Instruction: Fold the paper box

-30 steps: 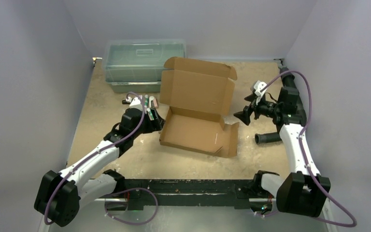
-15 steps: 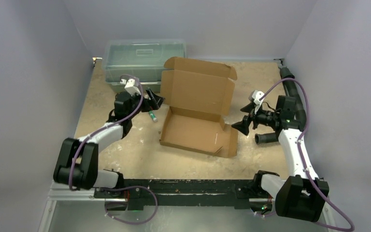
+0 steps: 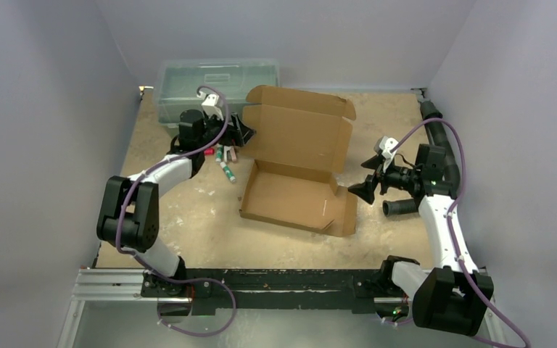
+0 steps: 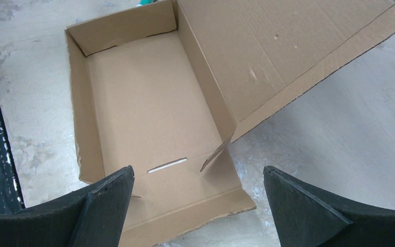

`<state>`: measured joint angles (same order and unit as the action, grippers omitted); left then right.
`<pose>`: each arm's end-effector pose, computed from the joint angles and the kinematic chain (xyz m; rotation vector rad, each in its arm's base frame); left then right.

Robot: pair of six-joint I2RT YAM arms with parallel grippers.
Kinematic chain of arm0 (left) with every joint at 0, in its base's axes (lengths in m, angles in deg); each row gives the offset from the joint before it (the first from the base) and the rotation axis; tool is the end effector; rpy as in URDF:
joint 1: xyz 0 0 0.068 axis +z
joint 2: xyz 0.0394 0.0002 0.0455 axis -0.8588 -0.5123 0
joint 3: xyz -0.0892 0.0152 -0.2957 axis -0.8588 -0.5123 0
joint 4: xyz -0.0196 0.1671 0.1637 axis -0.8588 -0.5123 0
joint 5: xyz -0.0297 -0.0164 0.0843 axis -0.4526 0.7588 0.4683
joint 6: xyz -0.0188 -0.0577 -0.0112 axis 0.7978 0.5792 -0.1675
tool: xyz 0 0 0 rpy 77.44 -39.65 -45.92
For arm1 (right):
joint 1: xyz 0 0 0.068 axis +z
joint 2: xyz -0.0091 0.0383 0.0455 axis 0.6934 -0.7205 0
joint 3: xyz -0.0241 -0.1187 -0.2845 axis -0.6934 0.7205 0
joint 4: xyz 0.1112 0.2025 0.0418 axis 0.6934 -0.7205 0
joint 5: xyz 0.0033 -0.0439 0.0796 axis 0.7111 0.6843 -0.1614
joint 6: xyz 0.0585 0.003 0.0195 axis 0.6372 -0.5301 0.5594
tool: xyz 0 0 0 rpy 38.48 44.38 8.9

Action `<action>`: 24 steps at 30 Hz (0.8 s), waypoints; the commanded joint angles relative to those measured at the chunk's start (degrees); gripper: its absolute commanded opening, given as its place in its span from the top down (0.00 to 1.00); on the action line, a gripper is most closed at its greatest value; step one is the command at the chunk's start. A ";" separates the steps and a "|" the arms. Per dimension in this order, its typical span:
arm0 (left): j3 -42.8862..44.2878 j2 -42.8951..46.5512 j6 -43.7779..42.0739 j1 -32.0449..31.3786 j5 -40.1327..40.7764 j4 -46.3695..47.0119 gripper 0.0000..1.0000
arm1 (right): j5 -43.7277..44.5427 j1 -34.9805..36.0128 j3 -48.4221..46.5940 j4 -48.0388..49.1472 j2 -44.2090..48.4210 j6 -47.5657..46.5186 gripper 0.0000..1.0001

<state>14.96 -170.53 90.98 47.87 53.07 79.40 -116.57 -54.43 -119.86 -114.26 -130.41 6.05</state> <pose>0.3383 -0.0885 0.3011 0.1541 1.8634 -0.8217 0.1666 0.0105 0.3074 -0.9539 1.7275 0.6732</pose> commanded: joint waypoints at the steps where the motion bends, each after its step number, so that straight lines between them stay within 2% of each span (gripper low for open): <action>1: 1.99 -3.12 -1.48 0.54 -4.07 0.79 0.15 | -1.80 -0.29 0.46 -0.20 0.27 -1.22 0.01; 14: 4.11 -9.06 0.12 0.68 -11.68 7.30 0.52 | -1.48 -0.26 0.63 -0.22 0.04 -1.65 0.01; 19: 3.47 -8.59 -0.25 0.68 -11.48 8.62 0.89 | -1.39 -0.29 0.63 -0.45 0.04 -1.98 0.01; 21: 1.80 -6.75 -0.62 0.68 -9.97 9.53 1.00 | -1.35 -0.29 0.55 -0.57 0.21 -2.00 0.01; 24: -3.42 -1.64 -0.52 0.55 -5.87 12.45 1.00 | -0.67 -0.36 0.59 0.60 0.16 -0.08 0.01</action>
<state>16.34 -179.20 90.93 48.03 43.37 85.26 -116.55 -54.47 -119.67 -114.47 -130.41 5.04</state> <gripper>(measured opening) 0.013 0.987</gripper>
